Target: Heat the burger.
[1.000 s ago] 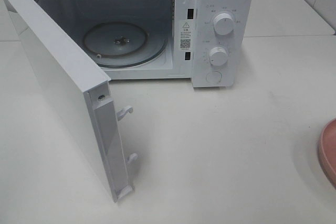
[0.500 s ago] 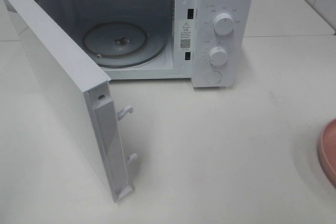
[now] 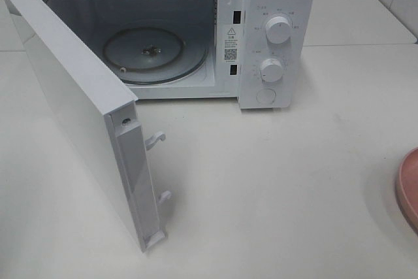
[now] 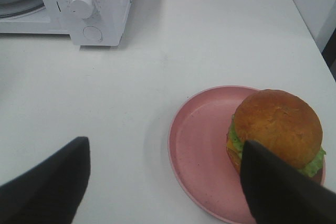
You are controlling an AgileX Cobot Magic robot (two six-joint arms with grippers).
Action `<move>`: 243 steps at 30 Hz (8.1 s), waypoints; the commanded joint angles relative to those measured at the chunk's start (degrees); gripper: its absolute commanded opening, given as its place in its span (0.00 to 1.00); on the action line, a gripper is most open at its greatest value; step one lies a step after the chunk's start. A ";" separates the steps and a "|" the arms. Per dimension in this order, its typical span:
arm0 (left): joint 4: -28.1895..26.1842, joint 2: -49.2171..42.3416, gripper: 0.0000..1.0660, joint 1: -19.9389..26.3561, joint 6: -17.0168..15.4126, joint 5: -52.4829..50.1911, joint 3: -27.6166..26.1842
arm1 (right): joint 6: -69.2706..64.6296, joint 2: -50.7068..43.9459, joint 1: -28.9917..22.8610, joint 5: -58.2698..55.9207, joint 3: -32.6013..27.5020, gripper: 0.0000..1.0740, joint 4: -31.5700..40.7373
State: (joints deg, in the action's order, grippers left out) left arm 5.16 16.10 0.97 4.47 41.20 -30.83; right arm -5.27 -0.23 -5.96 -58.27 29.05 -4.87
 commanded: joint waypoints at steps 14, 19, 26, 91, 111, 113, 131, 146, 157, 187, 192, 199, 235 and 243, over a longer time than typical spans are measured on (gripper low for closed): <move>0.23 18.45 0.00 -0.23 -0.40 -37.59 13.01 | 0.63 -1.49 0.40 0.52 -0.11 0.71 0.00; 0.11 26.70 0.00 -0.23 -0.40 -53.11 17.30 | 0.63 -1.49 0.40 0.52 -0.11 0.71 0.00; 0.17 38.85 0.00 -0.23 -0.40 -66.86 17.88 | 0.63 -1.49 0.40 0.52 -0.11 0.71 0.00; -2.52 91.10 0.00 -27.16 -7.33 -85.08 -17.42 | 0.63 -1.49 0.40 0.52 -0.11 0.71 0.00; -4.81 102.56 0.00 -33.80 -7.33 -76.38 -38.16 | 0.63 -1.49 0.40 0.52 -0.11 0.70 0.00; -4.81 102.79 0.00 -33.86 -7.33 -76.20 -38.90 | 0.63 -1.49 0.40 0.52 -0.11 0.70 0.00; -3.90 95.11 0.00 -43.43 -7.33 -50.48 -40.28 | 0.69 -1.49 0.40 0.52 -0.11 0.70 0.00; -7.39 88.69 0.94 -49.16 -7.91 -8.71 -40.39 | 0.69 -1.49 0.40 0.52 -0.11 0.70 0.00; -8.25 82.16 0.94 -48.59 -7.56 14.78 -40.28 | 0.69 -1.49 0.40 0.52 -0.11 0.70 0.00; -9.45 42.57 0.94 -5.56 0.00 27.62 -25.38 | 0.69 -1.49 0.40 0.52 -0.11 0.70 0.00; -9.22 32.37 0.94 -4.98 0.69 24.24 -17.02 | 0.69 -1.49 0.40 0.52 -0.11 0.70 0.00; -9.22 19.65 0.94 -4.98 3.21 22.00 -7.91 | 0.69 -1.49 0.40 0.52 -0.11 0.70 0.00; -11.17 -17.59 0.94 1.26 2.18 18.28 2.35 | 0.63 -1.49 0.40 0.52 -0.11 0.70 0.00; -11.17 -17.82 0.94 1.20 2.18 18.28 2.35 | 0.69 -1.20 0.40 0.52 -0.11 0.70 0.06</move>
State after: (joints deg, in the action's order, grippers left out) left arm -5.50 -0.34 2.06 6.99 59.87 -28.71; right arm -5.27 -0.23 -5.96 -58.27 29.05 -4.81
